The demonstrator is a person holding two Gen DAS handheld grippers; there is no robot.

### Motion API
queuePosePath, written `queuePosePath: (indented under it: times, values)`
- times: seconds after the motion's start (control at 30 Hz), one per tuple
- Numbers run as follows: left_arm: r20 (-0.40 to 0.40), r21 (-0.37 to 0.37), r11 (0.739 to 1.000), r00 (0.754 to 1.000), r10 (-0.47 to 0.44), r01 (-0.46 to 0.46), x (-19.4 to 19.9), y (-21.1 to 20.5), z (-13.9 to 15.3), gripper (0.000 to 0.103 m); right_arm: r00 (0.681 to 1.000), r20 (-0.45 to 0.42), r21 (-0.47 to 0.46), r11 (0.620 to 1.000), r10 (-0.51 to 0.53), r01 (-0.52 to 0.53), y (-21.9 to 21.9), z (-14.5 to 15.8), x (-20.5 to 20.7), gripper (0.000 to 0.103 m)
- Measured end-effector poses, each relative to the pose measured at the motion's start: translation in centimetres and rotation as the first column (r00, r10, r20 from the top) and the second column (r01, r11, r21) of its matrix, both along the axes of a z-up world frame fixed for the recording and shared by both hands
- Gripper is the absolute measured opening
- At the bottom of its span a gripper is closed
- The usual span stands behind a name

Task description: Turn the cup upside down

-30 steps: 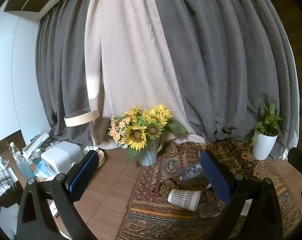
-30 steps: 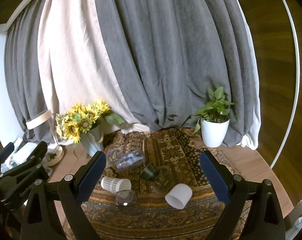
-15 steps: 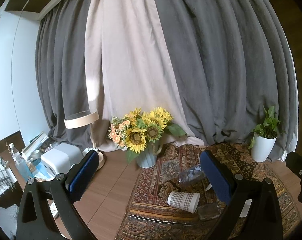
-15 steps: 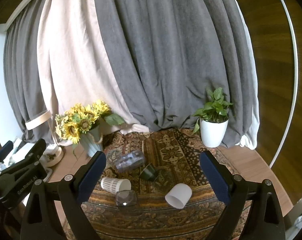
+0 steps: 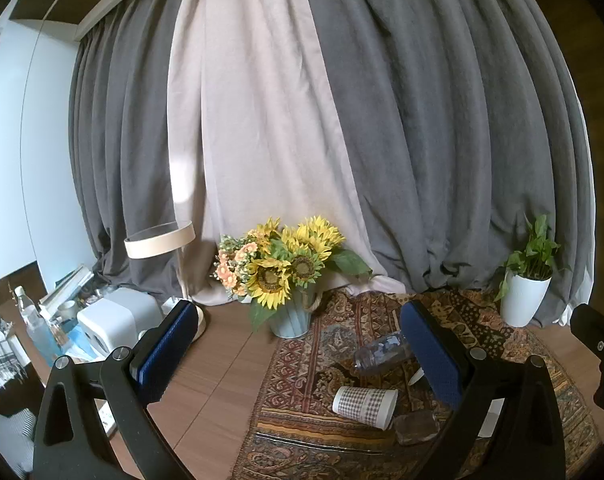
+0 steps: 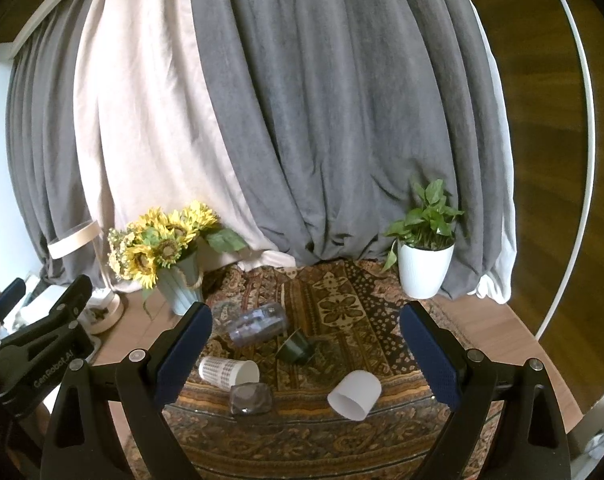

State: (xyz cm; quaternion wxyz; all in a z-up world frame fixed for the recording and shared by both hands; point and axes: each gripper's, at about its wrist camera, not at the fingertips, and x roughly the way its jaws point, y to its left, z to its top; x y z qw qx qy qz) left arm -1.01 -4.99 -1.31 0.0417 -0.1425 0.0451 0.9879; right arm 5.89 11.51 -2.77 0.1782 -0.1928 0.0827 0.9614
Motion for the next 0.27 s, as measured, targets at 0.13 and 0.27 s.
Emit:
queuePosePath:
  times: [0.13,0.27]
  values:
    - [0.001,0.001,1.0,1.0,0.0,0.0,-0.05,0.06,-0.04,0.103,1.0,0.003,0.001,1.0,-0.001,0.001,0.1,-0.05,-0.13,0.095]
    - [0.004,0.0,1.0,1.0,-0.002,0.002,-0.25,0.13,-0.05,0.103,1.0,0.003,0.0,1.0,-0.001,0.001,0.19,-0.06,-0.08,0.095]
